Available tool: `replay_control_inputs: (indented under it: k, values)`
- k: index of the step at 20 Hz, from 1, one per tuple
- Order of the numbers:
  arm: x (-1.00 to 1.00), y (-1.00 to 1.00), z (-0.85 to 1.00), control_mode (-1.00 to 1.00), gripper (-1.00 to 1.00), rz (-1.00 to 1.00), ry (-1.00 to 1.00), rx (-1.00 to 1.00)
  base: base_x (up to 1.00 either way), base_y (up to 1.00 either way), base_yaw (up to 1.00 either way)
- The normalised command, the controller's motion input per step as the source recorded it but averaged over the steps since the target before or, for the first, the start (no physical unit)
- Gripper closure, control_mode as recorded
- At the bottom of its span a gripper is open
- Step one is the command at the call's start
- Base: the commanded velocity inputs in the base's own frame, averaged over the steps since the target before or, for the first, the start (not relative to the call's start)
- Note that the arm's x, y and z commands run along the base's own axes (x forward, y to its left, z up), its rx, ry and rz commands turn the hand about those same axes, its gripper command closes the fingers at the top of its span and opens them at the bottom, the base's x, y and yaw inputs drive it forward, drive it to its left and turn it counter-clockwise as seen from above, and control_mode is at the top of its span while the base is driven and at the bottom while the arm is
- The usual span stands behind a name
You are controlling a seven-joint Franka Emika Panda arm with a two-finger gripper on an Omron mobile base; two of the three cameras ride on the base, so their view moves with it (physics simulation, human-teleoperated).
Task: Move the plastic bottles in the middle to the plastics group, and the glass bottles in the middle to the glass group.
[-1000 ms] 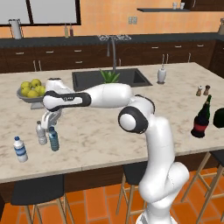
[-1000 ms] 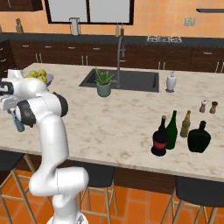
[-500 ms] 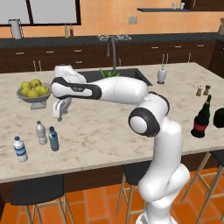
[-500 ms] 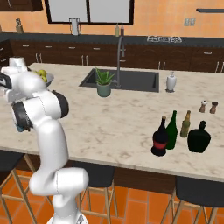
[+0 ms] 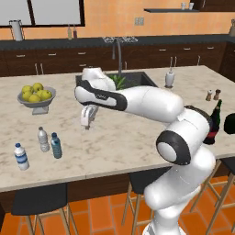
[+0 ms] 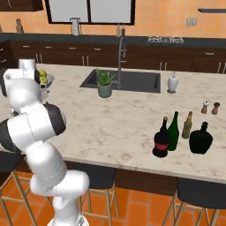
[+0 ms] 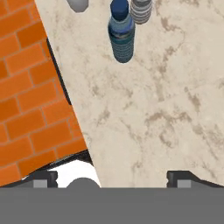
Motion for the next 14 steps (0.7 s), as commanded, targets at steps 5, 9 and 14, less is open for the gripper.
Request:
replay_control_inputs:
  k: [5,9,14]
  values:
    - [-0.76,-0.89,0.14,-1.0,-1.0,-0.09,-0.01,0.0,0.0,0.0,0.0]
    - [-0.82,-0.83,0.09,-1.0,-1.0,-0.09,-0.08,0.0,0.0,0.0,0.0]
    - [-0.83,-0.81,0.11,-1.0,-1.0,-0.1,-0.07,0.0,0.0,0.0,0.0]
